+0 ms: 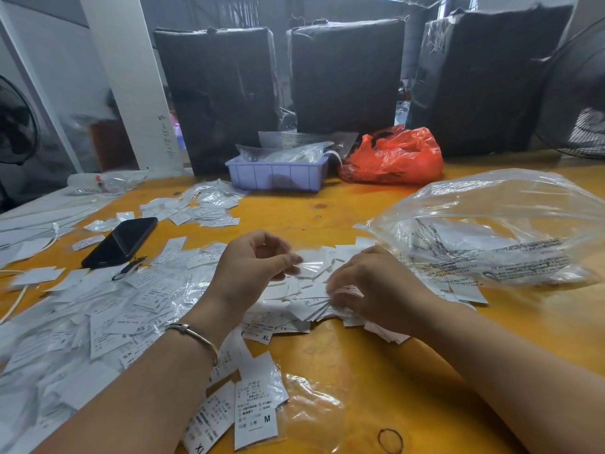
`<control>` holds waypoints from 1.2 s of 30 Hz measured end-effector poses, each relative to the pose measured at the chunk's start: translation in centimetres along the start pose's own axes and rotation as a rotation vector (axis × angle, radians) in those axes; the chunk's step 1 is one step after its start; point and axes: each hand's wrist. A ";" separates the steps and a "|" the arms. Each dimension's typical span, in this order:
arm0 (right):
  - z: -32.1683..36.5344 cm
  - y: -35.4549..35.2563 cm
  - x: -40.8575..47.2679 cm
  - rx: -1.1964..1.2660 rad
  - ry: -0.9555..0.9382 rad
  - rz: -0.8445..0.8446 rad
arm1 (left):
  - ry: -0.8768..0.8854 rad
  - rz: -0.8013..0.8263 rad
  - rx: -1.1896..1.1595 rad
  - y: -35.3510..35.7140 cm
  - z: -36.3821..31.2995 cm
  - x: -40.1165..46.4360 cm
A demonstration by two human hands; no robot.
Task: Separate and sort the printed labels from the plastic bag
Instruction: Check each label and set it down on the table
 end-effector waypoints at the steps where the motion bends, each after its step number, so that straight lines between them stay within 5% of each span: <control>1: 0.0 0.0 0.0 -0.027 -0.013 -0.007 | -0.009 0.004 0.000 0.0 0.0 0.0; 5: 0.0 -0.2 -0.1 0.018 0.027 -0.037 | -0.029 0.014 0.010 -0.1 0.1 0.1; 17: -1.5 -2.3 -0.6 1.107 0.593 -0.082 | -0.063 0.028 0.002 -0.1 0.3 0.2; 27: -1.6 -2.2 -0.8 1.029 0.470 -0.311 | 0.045 0.161 -0.033 0.3 -0.2 -0.4; 32: 0.1 -2.3 -0.7 0.938 0.295 0.002 | 0.107 0.223 -0.015 0.8 -0.5 -0.8; 36: 0.8 -2.1 -0.6 0.911 0.223 -0.030 | 0.128 0.253 0.020 0.7 -0.7 -0.8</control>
Point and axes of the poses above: each hand's wrist, its own x-axis towards the middle knuckle, its own y-axis out of the palm, z = x × y, and after that the axes turned 7 degrees about -x, right-handed
